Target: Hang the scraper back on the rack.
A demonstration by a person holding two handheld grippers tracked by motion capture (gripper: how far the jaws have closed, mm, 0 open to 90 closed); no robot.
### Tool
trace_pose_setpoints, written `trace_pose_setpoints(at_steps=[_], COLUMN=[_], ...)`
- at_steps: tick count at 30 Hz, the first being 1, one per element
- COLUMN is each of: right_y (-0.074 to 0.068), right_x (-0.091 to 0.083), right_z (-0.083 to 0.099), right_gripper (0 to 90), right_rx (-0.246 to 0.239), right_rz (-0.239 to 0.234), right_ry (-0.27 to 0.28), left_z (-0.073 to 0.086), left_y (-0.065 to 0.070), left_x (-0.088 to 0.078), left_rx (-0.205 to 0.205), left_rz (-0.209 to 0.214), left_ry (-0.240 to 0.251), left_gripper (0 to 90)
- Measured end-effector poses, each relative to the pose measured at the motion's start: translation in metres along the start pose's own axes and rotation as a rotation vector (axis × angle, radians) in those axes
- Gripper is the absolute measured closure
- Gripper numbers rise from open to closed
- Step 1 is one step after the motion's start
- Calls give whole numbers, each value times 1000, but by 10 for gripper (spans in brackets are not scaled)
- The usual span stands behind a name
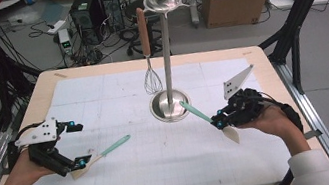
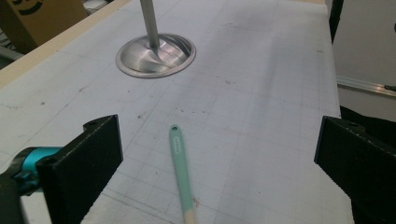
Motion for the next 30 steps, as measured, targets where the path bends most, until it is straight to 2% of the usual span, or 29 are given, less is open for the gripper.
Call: trace_pose_setpoints(at_steps=[7,10,15,19,25,30], right_y=[4,7,12,18,28,34], right_x=[-26,-45,-61,-75,-91,-106], right_z=[-12,-19,-27,-35,-44,-53], right_gripper=[809,809,809,809,809,808], right_rx=[-5,4,2,15,15,16], right_rz=[24,23,41,29,48,51], right_ry=[69,109,129,162,160,182], left_z=[1,2,3,3,4,5], left_y=[-1,-2,-4,-5,-5,-6], left_x=[-2,-3,-5,-6,-6,-6], left_rx=[-5,-7,-17,-18,-20,-20], left_rz=[-5,-7,-9,-10,-9,-10], left_ry=[8,9,16,20,19,13], left_gripper=[17,17,17,17,17,17])
Point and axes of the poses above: each handheld gripper's, and its own axes: x roughly forward along the jaws, z roughly out of its underside, y roughly to its right, the point moved 6 cm from there along x, roughly forward along the jaws, and after that the axes turned 4 degrees about -y, right-handed, at the moved point
